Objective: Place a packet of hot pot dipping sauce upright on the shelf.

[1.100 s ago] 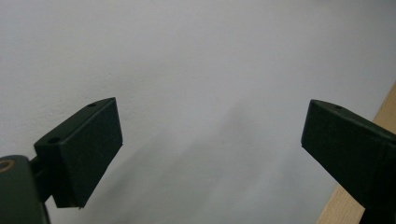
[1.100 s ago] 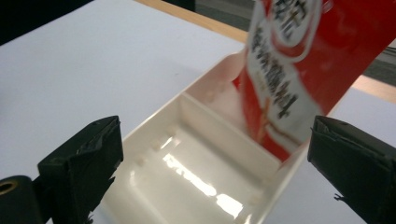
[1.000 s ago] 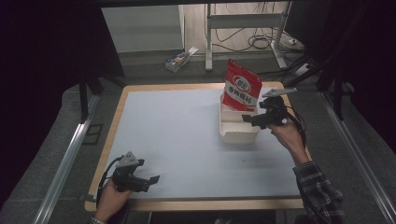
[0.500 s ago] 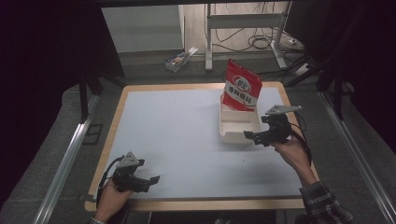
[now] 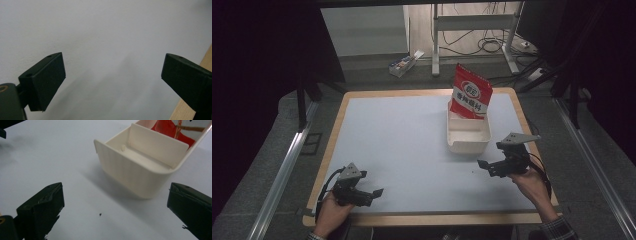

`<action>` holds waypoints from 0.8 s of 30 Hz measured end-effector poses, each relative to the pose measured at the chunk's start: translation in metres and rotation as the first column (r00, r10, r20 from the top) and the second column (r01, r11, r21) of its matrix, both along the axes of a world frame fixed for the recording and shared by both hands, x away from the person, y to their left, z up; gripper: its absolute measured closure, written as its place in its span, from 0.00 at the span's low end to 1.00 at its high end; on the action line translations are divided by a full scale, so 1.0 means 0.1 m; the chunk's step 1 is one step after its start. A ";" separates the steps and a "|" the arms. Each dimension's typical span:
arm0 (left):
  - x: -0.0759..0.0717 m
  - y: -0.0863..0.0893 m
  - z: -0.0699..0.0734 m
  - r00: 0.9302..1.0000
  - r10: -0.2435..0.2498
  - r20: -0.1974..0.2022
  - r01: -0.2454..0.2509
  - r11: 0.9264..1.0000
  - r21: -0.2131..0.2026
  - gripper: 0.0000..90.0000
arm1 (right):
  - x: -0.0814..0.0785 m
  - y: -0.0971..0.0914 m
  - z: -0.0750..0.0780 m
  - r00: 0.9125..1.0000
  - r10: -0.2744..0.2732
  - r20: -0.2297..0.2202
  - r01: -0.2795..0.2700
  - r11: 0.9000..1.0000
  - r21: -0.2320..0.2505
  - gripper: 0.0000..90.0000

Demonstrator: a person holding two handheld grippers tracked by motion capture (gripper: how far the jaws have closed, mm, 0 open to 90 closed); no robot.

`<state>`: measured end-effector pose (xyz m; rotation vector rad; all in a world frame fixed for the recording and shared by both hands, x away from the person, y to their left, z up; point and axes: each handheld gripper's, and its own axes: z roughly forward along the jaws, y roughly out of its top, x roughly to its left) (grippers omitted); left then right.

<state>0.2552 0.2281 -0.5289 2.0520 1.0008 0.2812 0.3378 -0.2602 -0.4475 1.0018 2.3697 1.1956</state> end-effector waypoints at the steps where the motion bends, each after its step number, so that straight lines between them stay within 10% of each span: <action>1: 0.00 0.00 0.00 1.000 0.000 0.001 0.000 1.000 0.003 0.06 | -0.07 -0.03 -0.03 1.000 -0.005 0.005 0.005 1.000 -0.001 0.01; 24: 0.01 0.00 0.00 1.000 -0.004 -0.006 0.004 1.000 0.009 0.04 | -0.75 -0.27 -0.52 0.998 -0.042 -0.050 0.040 0.998 -0.041 0.01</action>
